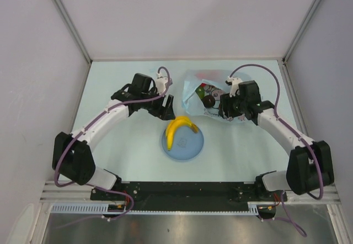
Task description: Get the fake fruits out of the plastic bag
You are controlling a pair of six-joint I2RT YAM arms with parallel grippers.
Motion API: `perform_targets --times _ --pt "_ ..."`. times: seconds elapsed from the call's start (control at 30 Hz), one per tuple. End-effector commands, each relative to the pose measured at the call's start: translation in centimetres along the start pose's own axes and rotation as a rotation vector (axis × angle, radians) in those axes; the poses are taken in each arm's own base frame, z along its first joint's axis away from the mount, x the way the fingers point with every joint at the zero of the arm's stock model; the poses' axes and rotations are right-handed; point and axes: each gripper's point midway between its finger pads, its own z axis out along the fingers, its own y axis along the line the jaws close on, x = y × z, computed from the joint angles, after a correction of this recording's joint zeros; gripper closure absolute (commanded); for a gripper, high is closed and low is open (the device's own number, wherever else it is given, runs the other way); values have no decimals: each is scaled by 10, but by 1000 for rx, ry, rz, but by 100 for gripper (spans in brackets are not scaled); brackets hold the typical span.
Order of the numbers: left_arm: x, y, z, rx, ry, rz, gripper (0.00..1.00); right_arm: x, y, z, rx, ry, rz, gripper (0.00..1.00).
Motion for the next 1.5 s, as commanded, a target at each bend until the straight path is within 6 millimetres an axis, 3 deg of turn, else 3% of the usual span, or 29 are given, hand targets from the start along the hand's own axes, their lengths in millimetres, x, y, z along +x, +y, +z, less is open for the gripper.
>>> perform_targets --times 0.0,0.3,0.43,0.6,0.73,0.9,1.03,1.13,1.33,1.37,1.47 --pt "-48 -9 -22 -5 -145 67 23 -40 17 18 -19 -96 34 37" --pt "-34 -12 -23 14 -135 42 22 -76 15 71 8 -120 136 26" --pt "-37 -10 -25 6 -141 49 21 -76 -2 93 55 -108 169 19" --pt "-40 -8 -25 8 -149 48 21 -73 -7 123 44 -91 176 13" --pt "-42 -7 -29 7 -158 57 21 -76 -5 139 34 -92 138 15" --pt "-36 -4 -30 -8 -159 62 21 -76 4 147 16 -90 90 36" --pt "-33 3 -31 -10 -165 34 21 -75 5 137 18 -79 79 48" --pt "-36 6 -32 -7 -171 19 21 -100 -2 106 32 -151 92 60" --pt "-39 13 -31 -6 -180 -9 21 -114 -18 43 47 -220 38 64" --pt "-39 14 -30 -3 -178 -15 21 -118 -15 25 40 -246 18 63" --pt "-38 13 -26 15 -171 -35 21 -99 -10 8 18 -230 -20 64"
